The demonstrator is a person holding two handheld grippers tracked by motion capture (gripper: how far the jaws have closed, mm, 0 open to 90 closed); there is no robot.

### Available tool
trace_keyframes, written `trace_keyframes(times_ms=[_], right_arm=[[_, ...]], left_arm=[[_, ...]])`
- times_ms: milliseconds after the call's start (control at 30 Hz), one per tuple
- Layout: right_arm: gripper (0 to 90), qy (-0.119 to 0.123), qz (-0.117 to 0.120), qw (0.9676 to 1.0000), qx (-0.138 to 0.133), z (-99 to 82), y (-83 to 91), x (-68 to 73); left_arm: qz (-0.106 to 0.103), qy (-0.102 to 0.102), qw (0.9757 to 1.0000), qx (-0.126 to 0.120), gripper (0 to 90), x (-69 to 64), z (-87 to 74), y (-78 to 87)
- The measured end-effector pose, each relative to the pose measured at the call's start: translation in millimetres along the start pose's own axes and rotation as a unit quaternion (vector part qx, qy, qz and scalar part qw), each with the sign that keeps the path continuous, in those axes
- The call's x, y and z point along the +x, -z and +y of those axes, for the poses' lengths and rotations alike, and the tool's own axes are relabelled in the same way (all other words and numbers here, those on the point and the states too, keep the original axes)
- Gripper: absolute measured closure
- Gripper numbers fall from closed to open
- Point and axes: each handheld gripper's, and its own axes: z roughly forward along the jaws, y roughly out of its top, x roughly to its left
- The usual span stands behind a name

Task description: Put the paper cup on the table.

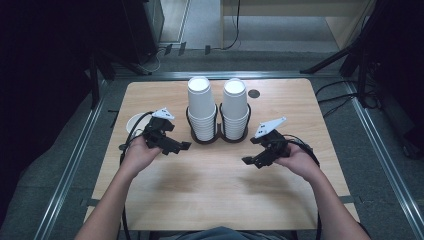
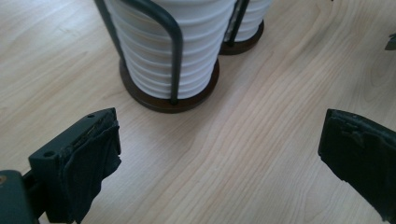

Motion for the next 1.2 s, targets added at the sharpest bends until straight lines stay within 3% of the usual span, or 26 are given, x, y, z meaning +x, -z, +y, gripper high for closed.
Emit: trace_keyframes(times_ms=[167,300,433,600,800,867,1100,1200], right_arm=[[16.6,-0.002,-0.003,1.0,0.001,0.1,-0.9,0.8],[16.7,0.003,-0.006,1.0,0.005,-0.1,-1.1,1.2],[16.7,0.011,-0.013,0.9997,0.017,-1.2,-2.9,2.7],[16.7,0.015,-0.012,0.9996,0.022,-1.6,-4.8,6.0],[16.6,0.017,-0.008,0.9996,0.022,-1.5,-6.6,10.4],[16.6,0.012,-0.007,0.9997,0.021,-1.9,-7.0,11.3],[17.3,0.039,-0.024,0.9985,0.031,-4.1,-10.1,14.9],[17.3,0.04,-0.023,0.9985,0.029,-3.8,-10.1,16.5]], left_arm=[[-0.01,-0.016,0.9998,0.007,0.0,-10.7,-1.1,-10.7],[-0.033,-0.014,0.9994,-0.001,0.0,-20.4,-0.8,-15.8],[-0.03,-0.036,0.9989,0.001,0.0,-31.4,0.4,-21.7],[-0.034,-0.041,0.9986,0.003,0.0,-38.7,0.7,-31.1],[-0.032,-0.067,0.9973,-0.001,0.0,-49.3,2.7,-42.7],[-0.031,-0.068,0.9972,-0.006,0.0,-52.3,3.6,-46.4],[-0.038,-0.079,0.9961,0.008,0.0,-59.0,5.0,-58.4],[-0.036,-0.081,0.9961,0.004,0.0,-60.9,5.0,-59.5]])
